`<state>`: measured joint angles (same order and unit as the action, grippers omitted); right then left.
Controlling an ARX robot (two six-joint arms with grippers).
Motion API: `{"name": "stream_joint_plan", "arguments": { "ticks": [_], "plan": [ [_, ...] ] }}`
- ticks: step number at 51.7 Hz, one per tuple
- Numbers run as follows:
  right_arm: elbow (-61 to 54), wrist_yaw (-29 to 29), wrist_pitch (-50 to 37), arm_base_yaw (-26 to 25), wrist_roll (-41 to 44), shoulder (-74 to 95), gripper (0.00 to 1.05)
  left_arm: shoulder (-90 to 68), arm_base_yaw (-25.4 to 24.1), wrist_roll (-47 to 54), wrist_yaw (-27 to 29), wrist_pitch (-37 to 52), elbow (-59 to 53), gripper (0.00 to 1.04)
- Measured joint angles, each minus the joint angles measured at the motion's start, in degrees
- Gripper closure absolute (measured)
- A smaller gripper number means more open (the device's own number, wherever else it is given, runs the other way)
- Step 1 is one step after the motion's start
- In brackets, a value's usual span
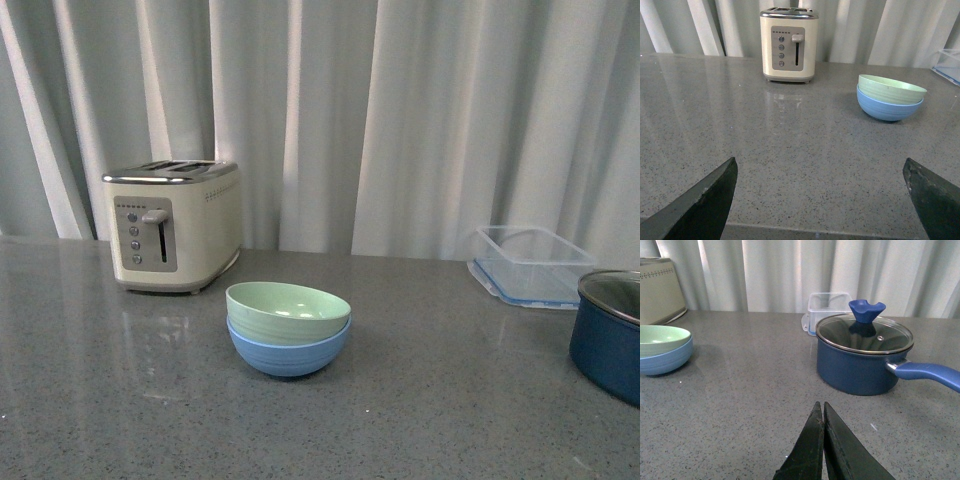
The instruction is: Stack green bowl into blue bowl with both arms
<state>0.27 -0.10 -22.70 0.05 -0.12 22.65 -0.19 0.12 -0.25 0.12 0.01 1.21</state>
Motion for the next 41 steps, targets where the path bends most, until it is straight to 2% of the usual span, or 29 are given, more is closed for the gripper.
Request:
{"name": "stream_joint_plan", "arguments": {
  "ticks": [35, 41],
  "plan": [
    [0.0, 0.0, 12.37, 0.0, 0.0, -12.55, 1.04, 0.0, 0.0, 0.0, 0.0, 0.0, 0.0, 0.07],
    [0.04, 0.13, 21.33, -0.02, 0.02, -19.39, 1.04, 0.0, 0.0, 0.0, 0.02, 0.0, 0.0, 0.07]
  ]
}}
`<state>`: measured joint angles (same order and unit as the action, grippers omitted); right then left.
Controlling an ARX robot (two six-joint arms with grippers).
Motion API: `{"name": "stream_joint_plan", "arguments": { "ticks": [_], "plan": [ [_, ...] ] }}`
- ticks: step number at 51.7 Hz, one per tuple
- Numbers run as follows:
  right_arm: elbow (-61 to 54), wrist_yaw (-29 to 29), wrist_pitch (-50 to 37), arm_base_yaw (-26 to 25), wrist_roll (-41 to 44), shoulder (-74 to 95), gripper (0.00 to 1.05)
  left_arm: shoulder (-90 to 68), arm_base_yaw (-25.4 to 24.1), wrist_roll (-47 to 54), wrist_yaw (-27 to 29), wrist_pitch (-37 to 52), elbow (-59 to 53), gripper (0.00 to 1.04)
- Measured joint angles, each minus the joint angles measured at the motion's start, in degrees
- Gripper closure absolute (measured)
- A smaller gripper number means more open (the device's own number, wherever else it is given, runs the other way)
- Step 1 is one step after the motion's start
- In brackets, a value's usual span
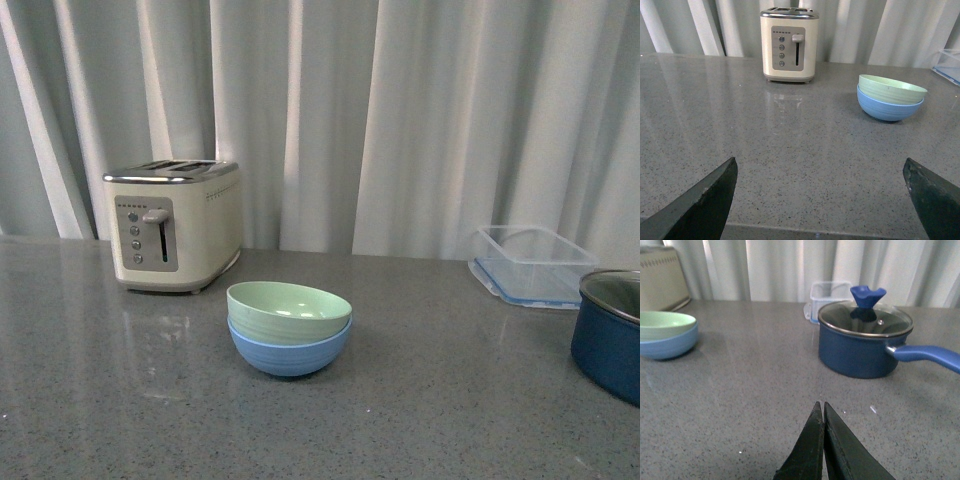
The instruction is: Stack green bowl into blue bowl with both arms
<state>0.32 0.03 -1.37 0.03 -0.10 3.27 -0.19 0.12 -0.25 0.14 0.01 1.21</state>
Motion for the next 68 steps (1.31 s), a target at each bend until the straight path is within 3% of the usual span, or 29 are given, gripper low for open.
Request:
{"name": "stream_joint_plan", "arguments": {
  "ticks": [10, 16, 39, 68],
  "plan": [
    [0.0, 0.02, 1.27, 0.02, 0.09, -2.97, 1.03, 0.0, 0.0, 0.0, 0.0, 0.0, 0.0, 0.07],
    [0.0, 0.02, 1.27, 0.02, 0.07, -3.02, 0.77, 0.0, 0.0, 0.0, 0.0, 0.0, 0.0, 0.07],
    [0.0, 0.02, 1.27, 0.02, 0.04, -3.02, 0.1, 0.0, 0.0, 0.0, -0.02, 0.0, 0.0, 0.07],
    [0.0, 0.02, 1.27, 0.02, 0.02, -3.02, 0.1, 0.0, 0.0, 0.0, 0.0, 0.0, 0.0, 0.07]
  ]
}}
